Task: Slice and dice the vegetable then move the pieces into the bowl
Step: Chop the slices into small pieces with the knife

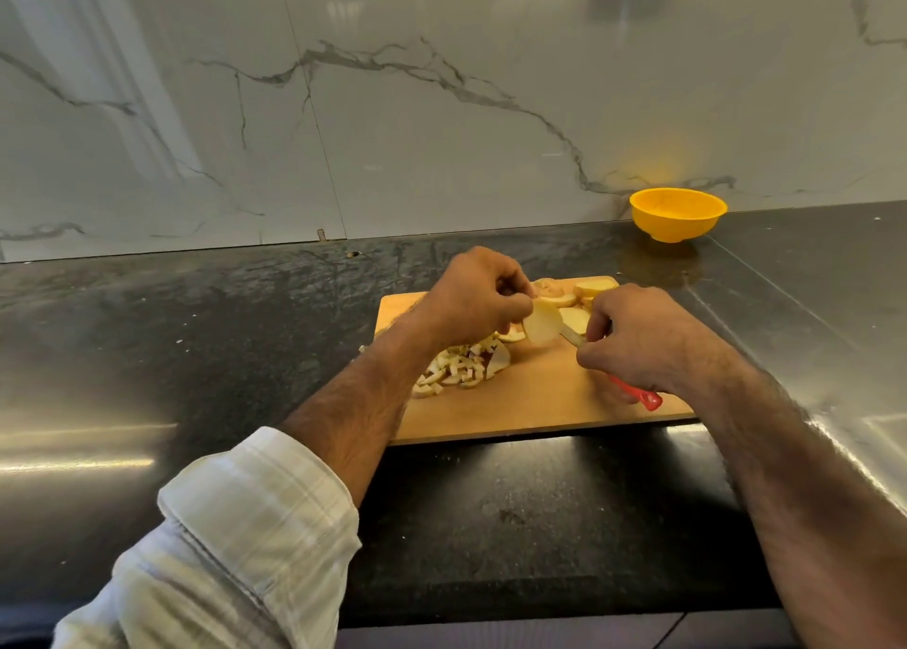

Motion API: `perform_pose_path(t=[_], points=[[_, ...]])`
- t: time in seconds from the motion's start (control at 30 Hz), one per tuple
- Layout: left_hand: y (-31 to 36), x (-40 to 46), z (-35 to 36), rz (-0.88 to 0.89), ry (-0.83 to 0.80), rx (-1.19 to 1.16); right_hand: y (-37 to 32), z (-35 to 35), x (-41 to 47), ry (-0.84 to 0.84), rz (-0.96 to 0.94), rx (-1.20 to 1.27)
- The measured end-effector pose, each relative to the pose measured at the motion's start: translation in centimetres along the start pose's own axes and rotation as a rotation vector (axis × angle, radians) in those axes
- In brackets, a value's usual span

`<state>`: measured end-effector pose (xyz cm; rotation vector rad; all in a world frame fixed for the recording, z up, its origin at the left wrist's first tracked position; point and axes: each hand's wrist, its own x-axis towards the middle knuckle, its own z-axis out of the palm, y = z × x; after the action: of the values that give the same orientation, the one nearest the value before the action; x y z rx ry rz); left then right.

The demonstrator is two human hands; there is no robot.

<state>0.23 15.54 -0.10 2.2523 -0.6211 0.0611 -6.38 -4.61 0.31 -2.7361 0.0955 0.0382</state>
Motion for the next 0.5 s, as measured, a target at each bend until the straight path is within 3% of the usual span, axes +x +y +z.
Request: perform_pose_path(t=[0.17, 0.33, 0.5], points=[[-0.2, 0.1, 0.4, 0.072, 0.020, 0.465, -0.2, -0.1, -0.1, -0.003, 0.012, 0.023], [-0.3, -0.1, 0.1, 0.087, -0.141, 0.552, -0.4, -0.6, -1.2, -0.072, 0.022, 0.154], [-0.4, 0.0, 0.4, 0.056, -0.183, 0.564, -0.8, 0.8, -2.7, 0.027, 0.004, -0.027]])
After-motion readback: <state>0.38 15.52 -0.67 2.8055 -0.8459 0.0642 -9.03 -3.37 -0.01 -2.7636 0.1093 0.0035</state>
